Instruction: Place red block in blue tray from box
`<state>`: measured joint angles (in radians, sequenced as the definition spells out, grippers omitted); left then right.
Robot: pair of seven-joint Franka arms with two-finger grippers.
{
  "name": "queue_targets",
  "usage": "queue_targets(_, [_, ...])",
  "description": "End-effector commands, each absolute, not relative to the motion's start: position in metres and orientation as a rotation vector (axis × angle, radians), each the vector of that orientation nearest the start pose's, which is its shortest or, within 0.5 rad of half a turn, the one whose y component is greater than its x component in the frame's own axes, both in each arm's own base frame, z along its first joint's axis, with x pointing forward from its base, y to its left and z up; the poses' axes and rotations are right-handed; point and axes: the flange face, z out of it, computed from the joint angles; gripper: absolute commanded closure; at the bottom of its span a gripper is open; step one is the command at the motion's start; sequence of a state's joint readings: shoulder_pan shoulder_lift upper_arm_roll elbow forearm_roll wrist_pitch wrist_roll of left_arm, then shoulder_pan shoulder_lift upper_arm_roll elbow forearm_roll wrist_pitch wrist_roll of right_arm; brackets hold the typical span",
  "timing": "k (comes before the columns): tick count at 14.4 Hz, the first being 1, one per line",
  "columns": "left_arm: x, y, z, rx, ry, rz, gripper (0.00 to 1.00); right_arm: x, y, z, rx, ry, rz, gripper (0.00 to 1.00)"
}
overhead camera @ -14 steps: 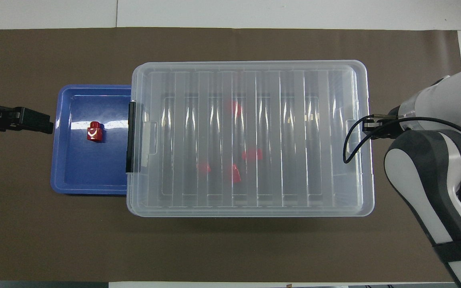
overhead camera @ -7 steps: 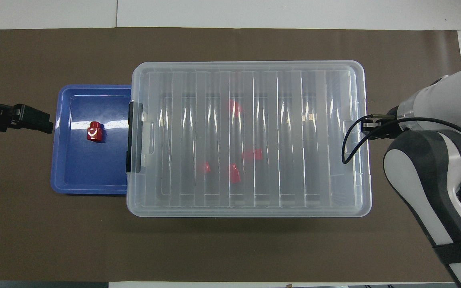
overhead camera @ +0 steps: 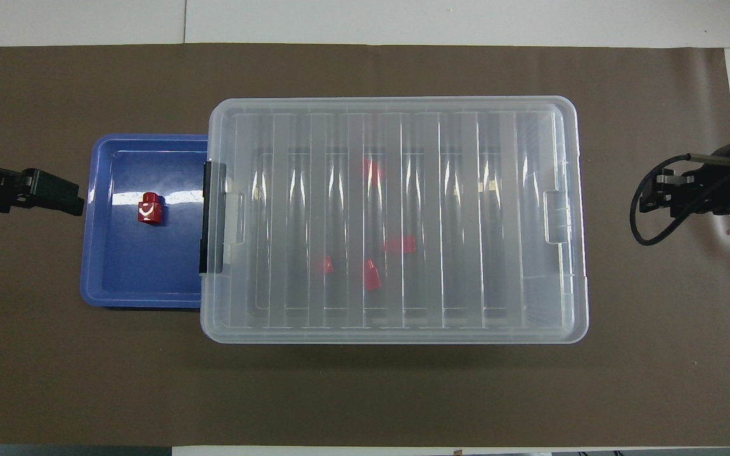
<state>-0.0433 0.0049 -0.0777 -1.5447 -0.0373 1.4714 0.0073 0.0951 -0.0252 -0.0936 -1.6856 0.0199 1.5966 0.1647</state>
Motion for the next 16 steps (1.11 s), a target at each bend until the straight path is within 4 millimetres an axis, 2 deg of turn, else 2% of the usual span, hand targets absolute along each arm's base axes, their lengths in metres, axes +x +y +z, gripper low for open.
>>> queue_targets(1, [0.533,-0.068,0.628,-3.177,0.213,0.146,0.00,0.542,-0.021,0.601,-3.112,0.215,0.133,0.00])
queue_targets(5, [0.534,-0.066,0.628,-3.178,0.208,0.146,0.00,0.536,-0.032,0.601,-3.111,0.246,0.168,0.00])
queue_targets(6, [0.534,-0.066,0.628,-3.178,0.208,0.146,0.00,0.535,-0.033,0.599,-3.110,0.248,0.175,0.00])
queue_targets(8, [0.534,-0.066,0.628,-3.178,0.208,0.146,0.00,0.529,-0.047,0.590,-3.101,0.276,0.189,0.00])
queue_targets(11, [0.533,-0.067,0.628,-3.178,0.211,0.146,0.00,0.533,-0.056,0.591,-3.108,0.185,0.111,0.00])
queue_targets(16, [0.534,-0.066,0.628,-3.178,0.208,0.146,0.00,0.535,-0.052,0.593,-3.114,0.166,0.087,0.00])
